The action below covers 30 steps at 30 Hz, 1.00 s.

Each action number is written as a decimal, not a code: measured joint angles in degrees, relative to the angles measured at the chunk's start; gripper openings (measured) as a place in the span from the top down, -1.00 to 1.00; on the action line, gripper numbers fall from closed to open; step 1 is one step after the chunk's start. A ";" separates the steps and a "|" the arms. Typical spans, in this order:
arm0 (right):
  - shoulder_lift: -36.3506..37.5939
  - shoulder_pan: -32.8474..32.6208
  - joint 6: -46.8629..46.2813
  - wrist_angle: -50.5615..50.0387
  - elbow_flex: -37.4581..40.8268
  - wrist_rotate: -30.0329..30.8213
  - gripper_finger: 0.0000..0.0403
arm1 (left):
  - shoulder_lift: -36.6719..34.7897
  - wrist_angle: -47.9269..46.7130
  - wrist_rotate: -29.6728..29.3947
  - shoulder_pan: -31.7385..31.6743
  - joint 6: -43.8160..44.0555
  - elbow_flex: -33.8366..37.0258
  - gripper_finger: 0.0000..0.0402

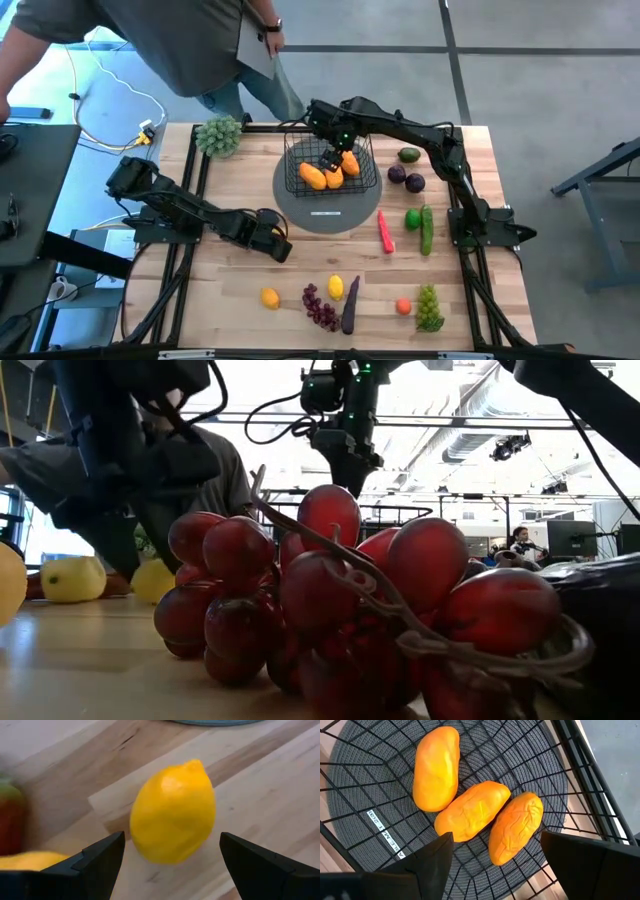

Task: Build produce basket
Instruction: Put the middle left yellow lemon into the black wire basket

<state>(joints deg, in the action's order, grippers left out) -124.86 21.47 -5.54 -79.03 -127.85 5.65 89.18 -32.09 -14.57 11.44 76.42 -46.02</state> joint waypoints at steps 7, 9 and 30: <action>0.00 0.00 0.00 -0.57 0.04 -0.02 -0.40 | 0.34 2.10 -1.99 -1.86 -3.99 -0.05 -0.57; 0.00 0.00 0.00 -0.68 0.04 -0.02 -0.40 | 0.34 2.06 -2.01 -2.60 -5.45 -0.05 -0.56; 0.00 0.00 0.00 -1.55 0.04 -0.02 -0.40 | 0.23 1.99 -1.20 -7.41 -18.61 -0.05 0.15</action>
<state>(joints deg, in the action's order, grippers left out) -124.86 21.47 -5.54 -80.58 -127.81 5.63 89.41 -30.10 -15.77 4.03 57.81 -46.06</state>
